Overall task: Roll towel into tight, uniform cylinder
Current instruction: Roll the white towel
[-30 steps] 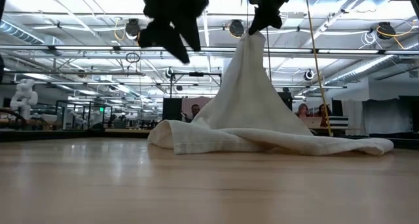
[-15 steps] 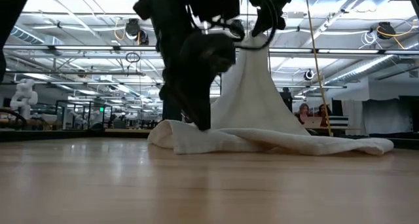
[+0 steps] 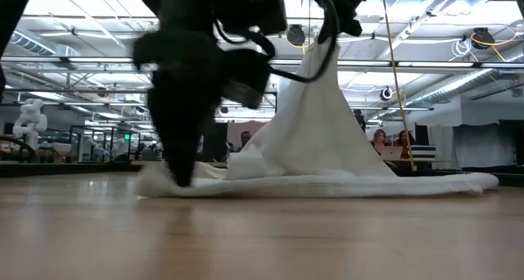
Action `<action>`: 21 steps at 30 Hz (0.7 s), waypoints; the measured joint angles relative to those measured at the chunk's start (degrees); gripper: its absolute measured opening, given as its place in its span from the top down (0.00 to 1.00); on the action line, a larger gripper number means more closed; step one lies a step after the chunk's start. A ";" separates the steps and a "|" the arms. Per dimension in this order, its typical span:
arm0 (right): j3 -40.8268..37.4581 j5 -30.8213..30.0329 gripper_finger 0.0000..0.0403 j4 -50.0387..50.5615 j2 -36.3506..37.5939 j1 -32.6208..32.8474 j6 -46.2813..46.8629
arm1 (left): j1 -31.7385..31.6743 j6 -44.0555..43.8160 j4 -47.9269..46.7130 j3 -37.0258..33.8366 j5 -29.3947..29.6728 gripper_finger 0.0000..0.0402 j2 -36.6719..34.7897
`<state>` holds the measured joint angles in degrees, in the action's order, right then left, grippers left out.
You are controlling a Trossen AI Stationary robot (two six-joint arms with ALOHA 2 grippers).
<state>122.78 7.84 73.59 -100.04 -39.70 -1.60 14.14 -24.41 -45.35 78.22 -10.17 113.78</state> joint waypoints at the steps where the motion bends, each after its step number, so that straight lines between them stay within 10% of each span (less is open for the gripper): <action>1: 0.00 0.11 0.99 0.04 0.12 0.20 0.90 | 0.28 0.99 -1.95 0.00 -0.19 0.94 -1.16; 9: 0.02 3.00 0.99 0.12 0.93 3.04 8.00 | 0.83 2.43 -6.74 0.07 0.38 0.94 -11.70; 21: 0.02 -0.20 0.99 2.04 0.95 6.45 8.40 | -14.37 -2.71 -6.44 0.11 19.69 0.94 -29.37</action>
<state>122.80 7.64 75.63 -99.09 -33.26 6.80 -0.23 -27.12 -51.79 78.32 9.51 84.41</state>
